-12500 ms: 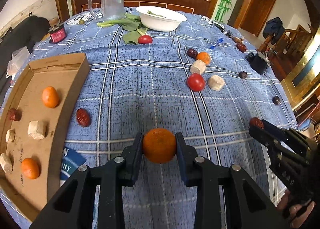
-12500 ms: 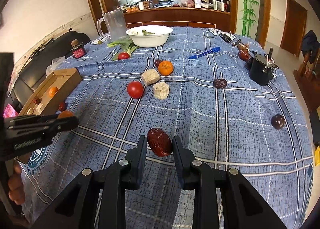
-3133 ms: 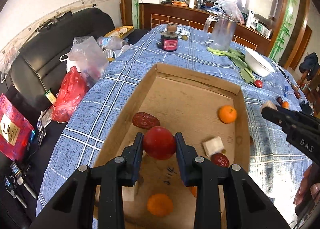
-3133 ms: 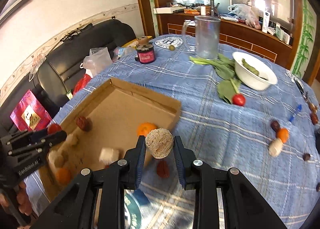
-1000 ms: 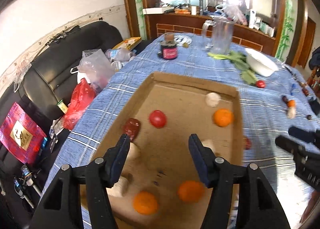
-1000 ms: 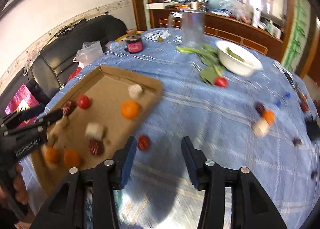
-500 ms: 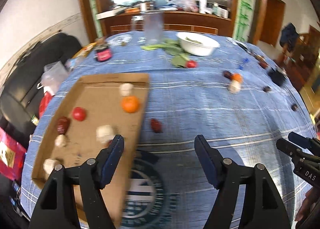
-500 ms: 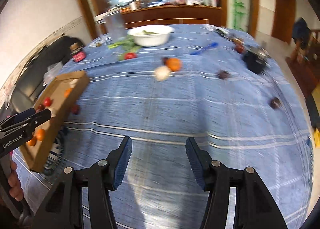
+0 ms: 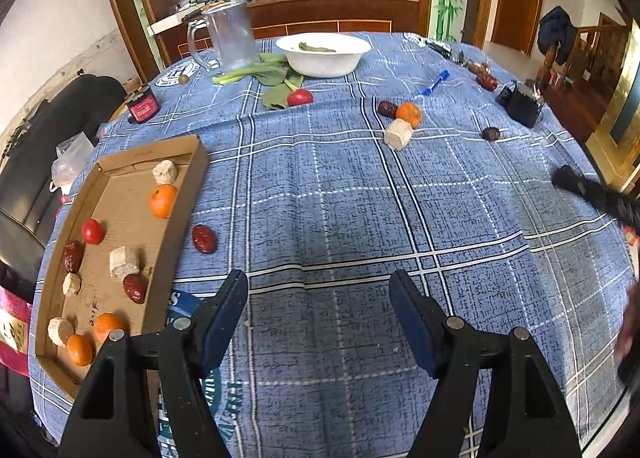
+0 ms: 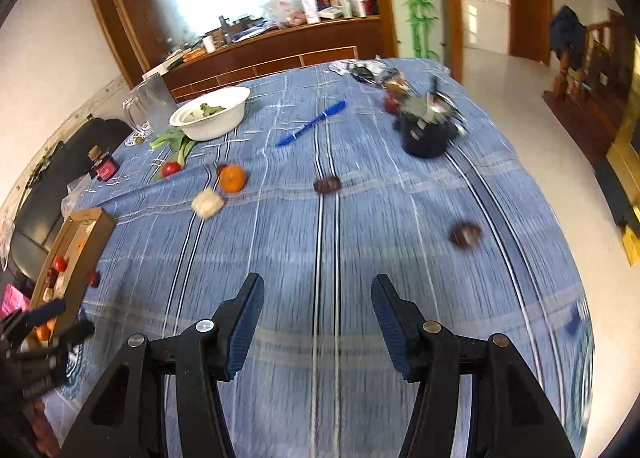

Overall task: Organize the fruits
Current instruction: 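Move both open tools away from the tray toward the remaining items, then grasp a dark red date with the right tool while the left tool grasps a beige square cube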

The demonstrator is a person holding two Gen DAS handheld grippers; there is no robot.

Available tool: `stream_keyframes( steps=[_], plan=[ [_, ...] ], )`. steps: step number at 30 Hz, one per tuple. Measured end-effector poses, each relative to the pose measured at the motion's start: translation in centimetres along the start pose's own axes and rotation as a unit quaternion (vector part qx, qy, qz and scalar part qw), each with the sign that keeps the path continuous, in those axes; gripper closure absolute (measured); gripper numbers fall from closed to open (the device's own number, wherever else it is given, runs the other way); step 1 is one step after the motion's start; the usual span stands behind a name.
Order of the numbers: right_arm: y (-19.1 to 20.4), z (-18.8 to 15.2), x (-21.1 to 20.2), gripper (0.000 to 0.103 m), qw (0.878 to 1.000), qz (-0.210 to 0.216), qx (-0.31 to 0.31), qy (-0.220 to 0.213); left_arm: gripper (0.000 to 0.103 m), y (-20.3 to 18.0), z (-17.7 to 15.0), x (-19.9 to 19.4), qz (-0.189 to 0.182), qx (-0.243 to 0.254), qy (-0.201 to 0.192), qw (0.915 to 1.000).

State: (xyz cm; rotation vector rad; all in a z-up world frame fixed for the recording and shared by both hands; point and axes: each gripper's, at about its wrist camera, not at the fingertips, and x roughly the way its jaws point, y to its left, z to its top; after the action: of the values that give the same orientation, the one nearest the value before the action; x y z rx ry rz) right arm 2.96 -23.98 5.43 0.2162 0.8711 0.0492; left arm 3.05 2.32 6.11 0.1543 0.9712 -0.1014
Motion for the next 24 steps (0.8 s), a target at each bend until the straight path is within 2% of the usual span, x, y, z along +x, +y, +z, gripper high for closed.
stream_keyframes(
  steps=[5, 10, 15, 17, 18, 21, 24],
  plan=[
    [-0.1, 3.7, 5.1, 0.043, 0.999, -0.012, -0.034, 0.008, 0.031, -0.1, 0.6, 1.5, 0.016, -0.003, 0.019, 0.9997],
    [-0.6, 5.8, 9.8, 0.044, 0.998, -0.028, -0.037, 0.033, 0.031, 0.7, 1.8, 2.7, 0.020, -0.010, 0.027, 0.9994],
    [-0.7, 6.5, 11.5, 0.044, 0.998, -0.031, -0.040, 0.038, 0.031, 0.0, 4.3, 4.2, 0.018, -0.004, 0.024, 0.9995],
    [-0.3, 6.5, 11.6, 0.061, 0.997, -0.037, -0.055, 0.033, 0.031, -0.7, 5.7, 5.2, 0.011, -0.005, 0.028, 0.9995],
    [0.0, 6.4, 11.6, 0.075, 0.997, -0.039, -0.065, 0.033, 0.031, -1.1, 6.4, 5.7, 0.005, -0.006, 0.028, 0.9996],
    [0.3, 6.2, 11.0, 0.075, 0.995, -0.042, -0.088, 0.021, 0.031, -2.4, 8.6, 7.7, -0.013, -0.012, 0.032, 0.9993],
    [0.1, 5.8, 10.0, 0.075, 0.996, -0.026, -0.086, 0.018, 0.031, -3.6, 10.1, 9.3, -0.024, -0.012, 0.031, 0.9992]
  ],
)
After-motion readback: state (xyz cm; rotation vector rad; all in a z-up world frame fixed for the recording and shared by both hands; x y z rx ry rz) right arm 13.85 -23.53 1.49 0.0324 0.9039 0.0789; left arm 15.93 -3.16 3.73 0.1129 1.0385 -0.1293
